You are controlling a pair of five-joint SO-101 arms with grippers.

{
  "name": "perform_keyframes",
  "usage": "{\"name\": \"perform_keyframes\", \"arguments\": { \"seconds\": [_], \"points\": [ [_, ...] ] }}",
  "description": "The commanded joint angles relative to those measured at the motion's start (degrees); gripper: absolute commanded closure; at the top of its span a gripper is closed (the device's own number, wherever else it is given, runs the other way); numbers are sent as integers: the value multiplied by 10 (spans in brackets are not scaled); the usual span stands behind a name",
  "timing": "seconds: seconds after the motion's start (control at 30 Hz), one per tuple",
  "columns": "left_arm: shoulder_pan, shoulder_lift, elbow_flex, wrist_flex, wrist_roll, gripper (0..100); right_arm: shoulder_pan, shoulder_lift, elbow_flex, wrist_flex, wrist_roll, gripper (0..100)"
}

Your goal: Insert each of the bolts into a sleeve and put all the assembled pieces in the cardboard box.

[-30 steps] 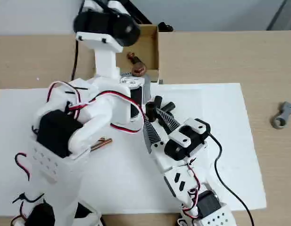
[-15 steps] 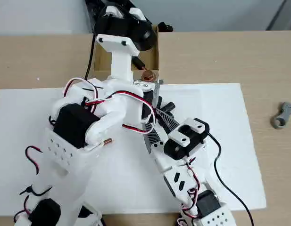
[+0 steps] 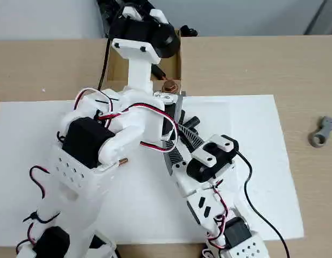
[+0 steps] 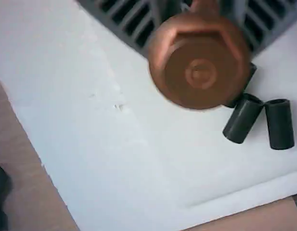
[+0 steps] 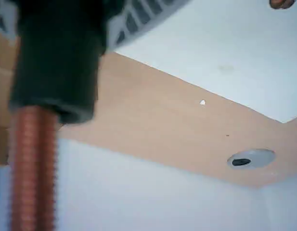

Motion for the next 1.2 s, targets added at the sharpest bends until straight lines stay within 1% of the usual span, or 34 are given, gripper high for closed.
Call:
{"name": "perform_keyframes", "arguments": {
  "seconds": [0.0,0.13,0.77,0.8,0.87,0.93,1.0,1.17],
  "points": [
    [3,-1,7,-9,-8,994,-2,-10,-8,-14,-3,995],
    [3,-1,29,-12,-10,994,-2,-10,-8,-14,-3,995],
    [3,4,34,-11,-7,989,-2,-10,-11,-14,-2,995],
    [3,4,34,-11,-8,974,-2,-10,-11,-14,-2,995],
    [3,4,34,-10,-5,906,-2,-10,-11,-14,-2,995],
    [3,4,34,-7,21,854,-3,-10,-12,-14,-1,995],
    [3,4,34,-2,46,844,-3,-10,-16,-13,-1,995],
    [-7,4,39,-1,47,840,-3,-10,-24,-12,-1,995]
  ]
}}
